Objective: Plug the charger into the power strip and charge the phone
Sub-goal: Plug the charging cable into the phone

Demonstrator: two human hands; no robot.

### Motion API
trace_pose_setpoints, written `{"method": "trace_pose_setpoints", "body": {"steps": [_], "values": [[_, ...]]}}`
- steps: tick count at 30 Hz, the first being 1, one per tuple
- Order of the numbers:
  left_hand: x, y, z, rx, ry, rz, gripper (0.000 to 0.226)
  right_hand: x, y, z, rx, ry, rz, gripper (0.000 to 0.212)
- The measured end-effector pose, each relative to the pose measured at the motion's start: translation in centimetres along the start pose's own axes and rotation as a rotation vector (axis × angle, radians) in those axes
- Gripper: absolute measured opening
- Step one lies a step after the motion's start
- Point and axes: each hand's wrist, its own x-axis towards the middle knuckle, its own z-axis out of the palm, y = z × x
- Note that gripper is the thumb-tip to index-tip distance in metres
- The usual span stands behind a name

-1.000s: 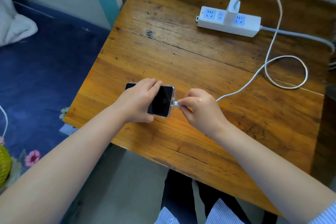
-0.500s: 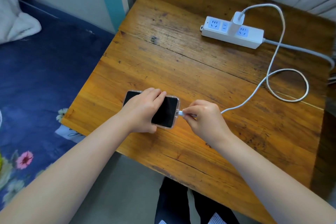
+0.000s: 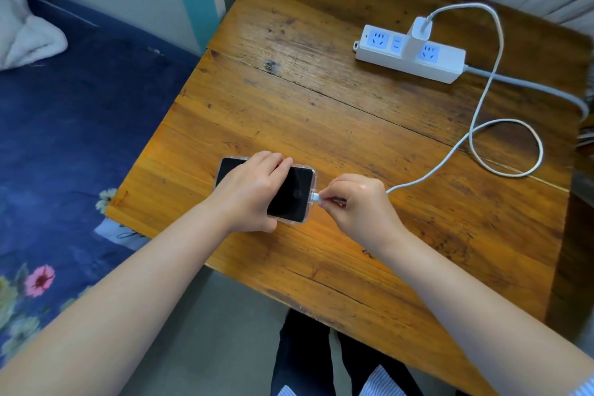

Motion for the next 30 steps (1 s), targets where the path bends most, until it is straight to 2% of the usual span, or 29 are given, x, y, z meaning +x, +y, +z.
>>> {"method": "trace_pose_setpoints", "body": {"steps": [8,19,24,27,30], "values": [[0.1,0.0,0.4,0.029,0.001,0.022,0.092,-0.3,0.4,0.5,-0.002,-0.007,0.001,0.010],[1.9,-1.6,-0.4,0.117,-0.076,-0.045,0.096,1.3,2.1,1.7,0.019,0.004,-0.038,0.009],[5.3,-3.0,-1.4,0.211,-0.101,-0.096,0.098,1.7,4.9,1.5,-0.111,0.109,0.128,0.044],[7.5,-3.4,-1.6,0.259,-0.137,-0.115,0.100,1.2,6.9,1.2,-0.227,0.117,0.209,0.049],[9.4,-3.7,-2.0,0.269,-0.183,-0.156,0.101,0.7,8.5,1.2,-0.293,0.059,0.258,0.043]]}}
